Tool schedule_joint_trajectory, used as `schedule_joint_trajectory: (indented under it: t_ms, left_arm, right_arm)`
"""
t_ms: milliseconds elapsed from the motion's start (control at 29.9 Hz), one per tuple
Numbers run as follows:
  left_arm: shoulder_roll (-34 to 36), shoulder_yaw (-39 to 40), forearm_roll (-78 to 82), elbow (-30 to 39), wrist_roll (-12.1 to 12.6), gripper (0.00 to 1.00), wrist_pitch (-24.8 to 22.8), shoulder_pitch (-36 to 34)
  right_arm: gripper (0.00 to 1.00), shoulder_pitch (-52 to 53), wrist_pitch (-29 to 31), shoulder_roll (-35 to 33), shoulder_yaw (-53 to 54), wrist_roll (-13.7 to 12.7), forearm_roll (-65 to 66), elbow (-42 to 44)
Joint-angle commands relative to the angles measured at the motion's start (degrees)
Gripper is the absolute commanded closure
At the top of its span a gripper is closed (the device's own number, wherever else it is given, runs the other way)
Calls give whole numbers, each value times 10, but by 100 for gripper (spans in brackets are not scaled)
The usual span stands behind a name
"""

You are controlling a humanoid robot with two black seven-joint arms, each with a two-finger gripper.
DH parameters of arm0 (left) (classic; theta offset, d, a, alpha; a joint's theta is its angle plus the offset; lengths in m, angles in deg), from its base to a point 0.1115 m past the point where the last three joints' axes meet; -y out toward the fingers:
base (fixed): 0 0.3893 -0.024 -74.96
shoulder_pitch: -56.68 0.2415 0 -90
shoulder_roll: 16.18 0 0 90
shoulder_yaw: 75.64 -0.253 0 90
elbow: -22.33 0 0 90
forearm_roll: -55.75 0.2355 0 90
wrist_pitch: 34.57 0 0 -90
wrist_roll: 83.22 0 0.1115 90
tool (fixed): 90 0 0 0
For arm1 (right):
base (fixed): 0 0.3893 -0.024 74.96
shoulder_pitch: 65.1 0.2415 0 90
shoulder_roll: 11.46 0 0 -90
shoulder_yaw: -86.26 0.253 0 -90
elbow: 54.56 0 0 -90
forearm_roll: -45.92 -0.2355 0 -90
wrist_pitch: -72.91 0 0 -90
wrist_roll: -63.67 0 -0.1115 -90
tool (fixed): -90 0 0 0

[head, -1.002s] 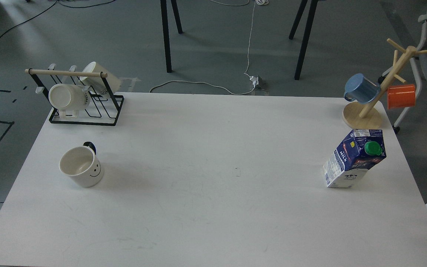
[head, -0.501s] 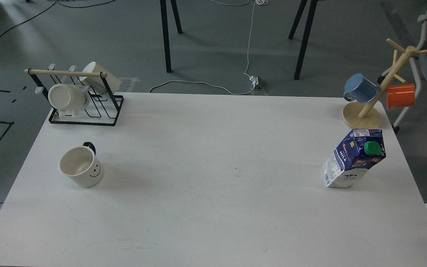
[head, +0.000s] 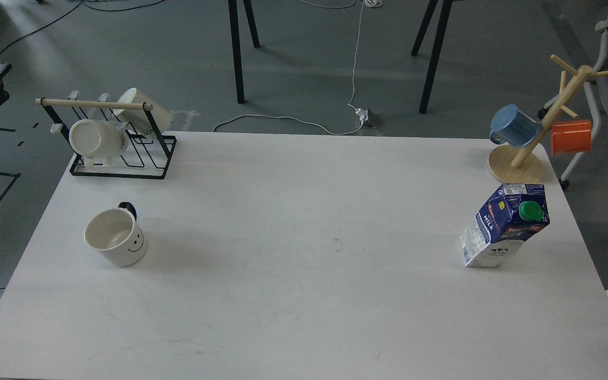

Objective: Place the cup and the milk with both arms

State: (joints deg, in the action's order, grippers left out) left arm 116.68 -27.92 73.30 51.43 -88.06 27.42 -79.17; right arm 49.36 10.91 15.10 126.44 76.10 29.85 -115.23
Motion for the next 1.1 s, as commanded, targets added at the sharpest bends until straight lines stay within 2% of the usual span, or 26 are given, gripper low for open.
schedule_joint_trajectory:
  t_ms: [0, 468, 1069]
  left_arm:
    - [-1, 1, -1, 0, 0, 0, 0, 2]
    - [-1, 1, -1, 0, 0, 0, 0, 9]
    - [-25, 2, -1, 0, 0, 0, 0, 15]
  right_arm:
    - [1, 0, 0, 2, 0, 0, 0, -2]
    - [1, -1, 0, 29, -12, -1, 8, -44]
    - [1, 4, 0, 31, -10, -2, 15, -103]
